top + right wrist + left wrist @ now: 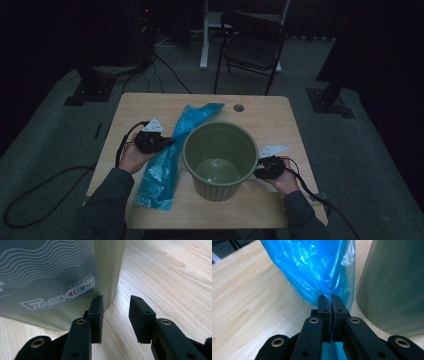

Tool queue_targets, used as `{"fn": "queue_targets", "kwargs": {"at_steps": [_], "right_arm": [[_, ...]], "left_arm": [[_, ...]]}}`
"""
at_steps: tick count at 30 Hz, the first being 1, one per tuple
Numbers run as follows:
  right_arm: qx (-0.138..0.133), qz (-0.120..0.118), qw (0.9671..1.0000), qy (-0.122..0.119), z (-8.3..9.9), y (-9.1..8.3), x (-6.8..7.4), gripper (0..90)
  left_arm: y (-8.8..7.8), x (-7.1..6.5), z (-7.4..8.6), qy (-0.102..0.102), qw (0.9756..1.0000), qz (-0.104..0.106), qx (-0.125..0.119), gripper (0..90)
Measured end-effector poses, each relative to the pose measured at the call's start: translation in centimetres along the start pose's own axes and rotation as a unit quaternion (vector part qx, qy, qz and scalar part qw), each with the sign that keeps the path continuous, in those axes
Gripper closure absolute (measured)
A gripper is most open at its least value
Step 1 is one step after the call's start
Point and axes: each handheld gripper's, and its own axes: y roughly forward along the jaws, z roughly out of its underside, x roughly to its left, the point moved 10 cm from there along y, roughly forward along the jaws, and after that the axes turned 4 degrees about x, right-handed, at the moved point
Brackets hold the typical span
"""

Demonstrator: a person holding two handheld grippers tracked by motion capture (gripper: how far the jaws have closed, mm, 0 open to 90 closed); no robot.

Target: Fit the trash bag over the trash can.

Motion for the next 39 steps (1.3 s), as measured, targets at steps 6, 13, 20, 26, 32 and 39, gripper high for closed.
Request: {"fn": "queue_targets", "kwargs": {"at_steps": [6,13,20,26,32,39], "right_arm": [[0.003,-0.001,1.0000,0.000,0.1,0.1,0.0,64.1],[0.003,-0.004,1.0000,-0.001,0.1,0.1,0.1,65.4],[0.003,-0.006,1.0000,-0.002,0.1,0.1,0.1,66.3],[0.004,-0.007,1.0000,-0.002,0.1,0.1,0.1,66.7],[0.004,-0.007,1.0000,-0.004,0.1,0.1,0.1,67.3],[0.005,-0.010,0.9999,-0.004,0.1,0.0,0.2,68.0]], "left_arm": [[-0.7,0.0,-0.9,0.005,0.9999,0.009,-0.013,88.1],[-1.7,0.0,-2.3,0.012,0.9995,0.012,-0.026,88.1],[-3.0,-0.2,-3.5,0.017,0.9988,0.019,-0.042,88.1],[-3.9,-0.5,-4.4,0.022,0.9981,0.021,-0.054,88.1],[-4.8,-0.9,-5.6,0.033,0.9970,0.029,-0.063,88.1],[-5.8,-1.7,-7.1,0.050,0.9951,0.041,-0.074,88.1]]}}
